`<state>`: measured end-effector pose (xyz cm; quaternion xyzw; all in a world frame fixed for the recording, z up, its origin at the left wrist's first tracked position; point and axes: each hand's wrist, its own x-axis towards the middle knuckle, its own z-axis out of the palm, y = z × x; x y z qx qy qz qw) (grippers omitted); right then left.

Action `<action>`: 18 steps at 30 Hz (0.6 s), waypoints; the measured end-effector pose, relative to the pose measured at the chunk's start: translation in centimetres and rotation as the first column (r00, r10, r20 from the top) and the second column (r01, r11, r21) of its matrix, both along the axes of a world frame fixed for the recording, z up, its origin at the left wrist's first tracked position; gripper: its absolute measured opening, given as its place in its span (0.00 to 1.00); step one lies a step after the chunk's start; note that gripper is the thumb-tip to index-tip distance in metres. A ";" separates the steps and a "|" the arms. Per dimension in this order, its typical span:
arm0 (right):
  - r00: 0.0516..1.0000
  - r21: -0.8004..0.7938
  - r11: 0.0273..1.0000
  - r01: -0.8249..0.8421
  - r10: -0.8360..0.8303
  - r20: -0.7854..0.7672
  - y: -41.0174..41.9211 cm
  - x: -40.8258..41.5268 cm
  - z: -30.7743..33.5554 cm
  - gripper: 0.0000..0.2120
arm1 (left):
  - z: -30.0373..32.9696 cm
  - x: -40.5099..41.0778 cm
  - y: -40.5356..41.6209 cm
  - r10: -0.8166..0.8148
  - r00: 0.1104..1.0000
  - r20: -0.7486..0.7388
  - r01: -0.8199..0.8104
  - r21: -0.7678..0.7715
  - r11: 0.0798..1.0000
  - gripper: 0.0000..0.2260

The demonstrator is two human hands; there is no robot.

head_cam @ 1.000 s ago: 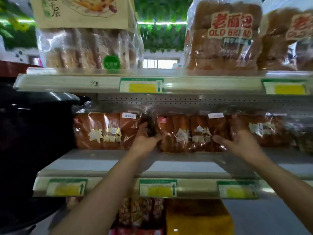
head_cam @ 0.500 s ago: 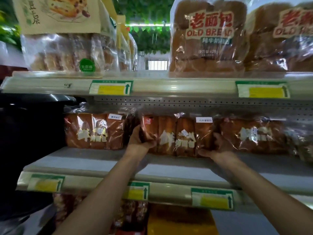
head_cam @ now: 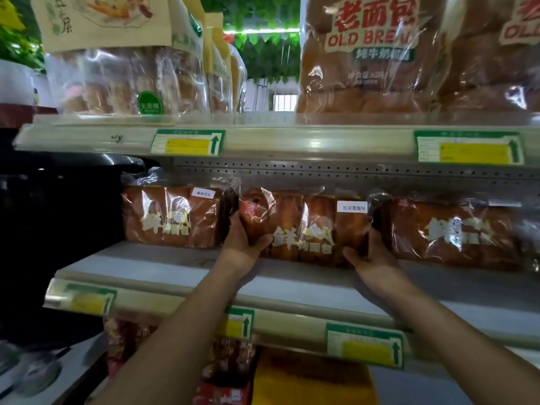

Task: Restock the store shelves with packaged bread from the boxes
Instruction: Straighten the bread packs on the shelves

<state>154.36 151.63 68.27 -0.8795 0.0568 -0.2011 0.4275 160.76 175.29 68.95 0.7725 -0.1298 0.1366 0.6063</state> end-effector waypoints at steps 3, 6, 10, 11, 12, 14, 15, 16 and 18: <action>1.000 -0.011 1.000 0.010 -0.011 -0.017 0.1 0.2 0.1 0.30 | 0.0 0.3 0.1 0.050 0.998 -0.042 -0.047 0.060 0.997 0.34; 0.990 -0.032 0.991 0.133 -0.132 0.044 -0.1 0.2 0.1 0.25 | -0.4 1.0 0.5 0.128 0.992 -0.010 -0.126 0.121 0.985 0.43; 0.940 -0.052 0.973 0.225 -0.203 0.274 -0.3 -0.9 0.4 0.12 | -0.4 0.9 0.8 0.307 0.943 0.129 -0.328 0.210 0.921 0.38; 0.940 -0.053 0.984 0.170 -0.146 0.307 -0.2 -1.0 0.5 0.08 | -0.3 0.7 0.8 0.325 0.931 0.168 -0.352 0.162 0.922 0.35; 0.953 -0.066 0.993 0.099 -0.076 0.293 -0.1 -1.0 0.4 0.05 | -0.4 0.7 0.8 0.327 0.923 0.201 -0.350 0.091 0.932 0.30; 0.981 -0.082 0.995 -0.061 0.075 0.179 0.4 -1.1 0.3 0.03 | -0.4 0.5 0.7 0.238 0.948 0.213 -0.230 -0.060 0.971 0.19; 0.983 -0.073 0.991 -0.110 0.119 0.138 0.6 -1.1 0.3 0.05 | -0.3 0.5 0.6 0.165 0.965 0.205 -0.150 -0.089 0.985 0.13; 0.983 -0.062 0.990 -0.126 0.134 0.129 0.7 -1.0 0.3 0.06 | -0.3 0.4 0.4 0.095 0.975 0.201 -0.079 -0.085 0.993 0.08; 0.979 -0.045 0.991 -0.122 0.128 0.159 0.6 -1.0 0.5 0.09 | -0.1 0.1 0.0 0.008 0.982 0.187 0.001 -0.050 0.999 0.04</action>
